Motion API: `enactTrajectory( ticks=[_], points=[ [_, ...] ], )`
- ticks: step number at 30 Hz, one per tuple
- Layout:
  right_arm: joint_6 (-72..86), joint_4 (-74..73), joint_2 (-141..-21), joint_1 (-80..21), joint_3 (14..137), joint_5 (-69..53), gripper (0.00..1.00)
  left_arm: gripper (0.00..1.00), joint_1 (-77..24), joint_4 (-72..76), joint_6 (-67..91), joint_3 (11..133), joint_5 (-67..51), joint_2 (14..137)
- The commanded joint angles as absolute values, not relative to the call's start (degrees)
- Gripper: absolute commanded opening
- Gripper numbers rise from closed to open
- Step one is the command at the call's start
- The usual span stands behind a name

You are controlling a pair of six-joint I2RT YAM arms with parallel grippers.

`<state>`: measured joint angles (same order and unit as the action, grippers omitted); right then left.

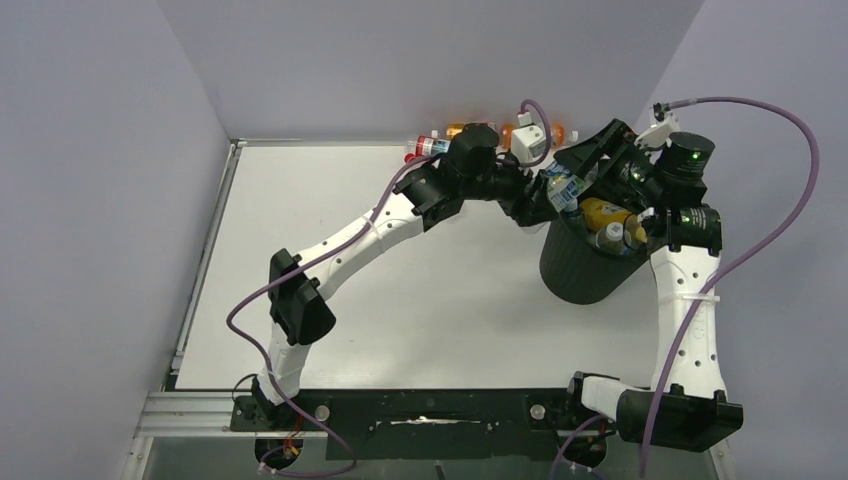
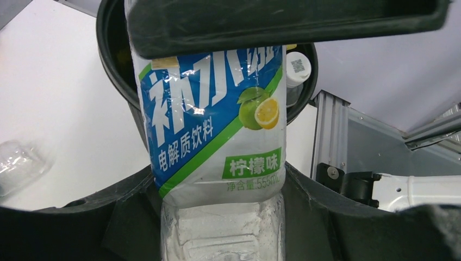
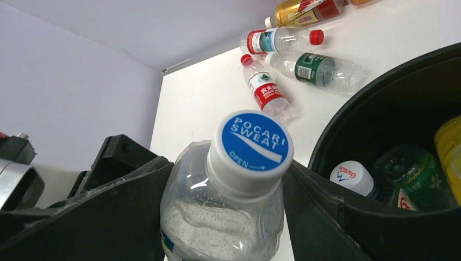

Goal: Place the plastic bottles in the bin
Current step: Place the plastic bottle in the trash bin.

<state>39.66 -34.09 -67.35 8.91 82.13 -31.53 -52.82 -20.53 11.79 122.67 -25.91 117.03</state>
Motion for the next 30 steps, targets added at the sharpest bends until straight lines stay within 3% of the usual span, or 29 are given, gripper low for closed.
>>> enactTrajectory(
  ticks=[1, 3, 8, 15, 24, 30],
  points=[
    [38.19, -32.38, -68.39, 8.53, 85.21, -30.96, 0.71, 0.48, -53.88, -14.04, 10.62, 123.58, -29.97, 112.09],
    [37.98, -32.49, -68.63, 8.53, 85.34, -30.94, 0.7, 0.48, -53.88, -13.81, 10.4, 123.57, -30.16, 112.11],
    [37.53, -32.78, -68.48, 8.53, 86.25, -30.63, 0.49, 0.55, -53.79, -14.3, 9.58, 124.39, -28.47, 113.09],
    [33.39, -37.09, -69.23, 9.6, 90.91, -25.41, 0.49, 0.82, -50.68, -21.56, 9.65, 130.87, -23.53, 116.65],
    [28.26, -41.04, -69.2, 15.84, 94.9, -17.3, 0.49, 0.83, -36.76, -14.12, 20.19, 116.66, -23.83, 108.51],
    [25.85, -42.16, -69.94, 16.35, 96.91, -9.95, 0.5, 0.84, -26.13, -18.3, 26.12, 114.0, -20.26, 109.17]
  ],
)
